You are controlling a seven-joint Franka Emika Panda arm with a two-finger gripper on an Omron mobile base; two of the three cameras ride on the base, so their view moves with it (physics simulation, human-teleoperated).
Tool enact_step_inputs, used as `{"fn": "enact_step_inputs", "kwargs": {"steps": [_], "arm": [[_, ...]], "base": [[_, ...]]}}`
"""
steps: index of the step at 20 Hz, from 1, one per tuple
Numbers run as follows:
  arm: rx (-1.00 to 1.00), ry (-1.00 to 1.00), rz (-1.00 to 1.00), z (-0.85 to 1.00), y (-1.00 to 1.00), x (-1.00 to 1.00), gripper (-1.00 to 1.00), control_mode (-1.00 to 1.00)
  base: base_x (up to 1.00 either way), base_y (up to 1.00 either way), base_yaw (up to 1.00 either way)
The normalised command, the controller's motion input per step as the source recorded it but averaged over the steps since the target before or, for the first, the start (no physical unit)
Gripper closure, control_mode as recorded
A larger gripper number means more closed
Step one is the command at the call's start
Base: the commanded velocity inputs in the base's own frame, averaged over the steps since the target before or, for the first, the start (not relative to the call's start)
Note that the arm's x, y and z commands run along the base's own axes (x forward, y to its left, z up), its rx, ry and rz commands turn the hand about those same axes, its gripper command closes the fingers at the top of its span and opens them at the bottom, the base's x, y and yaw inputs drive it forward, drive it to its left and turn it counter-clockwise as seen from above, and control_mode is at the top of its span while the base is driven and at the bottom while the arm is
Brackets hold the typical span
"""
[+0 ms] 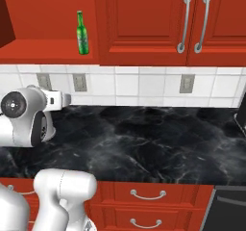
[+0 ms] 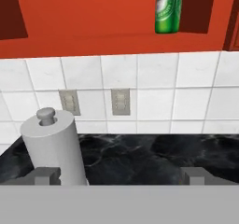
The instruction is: Get the candle and the beer from the cabinet and move them to the dining counter.
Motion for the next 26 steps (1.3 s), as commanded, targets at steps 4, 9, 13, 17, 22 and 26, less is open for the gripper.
{"fn": "enact_step_inputs", "kwargs": {"steps": [4,9,13,17,22,26], "arm": [[-0.05,0.00,-0.27,0.18,0.05,-0.01,-1.00,-1.00],[-0.08,0.04,-0.40,0.27,0.05,0.00,-1.00,-1.00],[-0.14,0.07,-0.46,0.37,0.08,0.05,-1.00,-1.00],[-0.11,0.12,-0.39,0.50,-0.01,0.12,-1.00,-1.00],[-0.07,0.08,-0.19,0.24,-0.15,0.13,-1.00,-1.00],[0.00,-0.02,-0.02,0.20,-0.12,0.06,-1.00,-1.00]], "base": [[0.00,0.00,0.00],[0.00,0.00,0.00],[0.00,0.00,0.00],[0.00,0.00,0.00],[0.00,0.00,0.00],[0.00,0.00,0.00]]}}
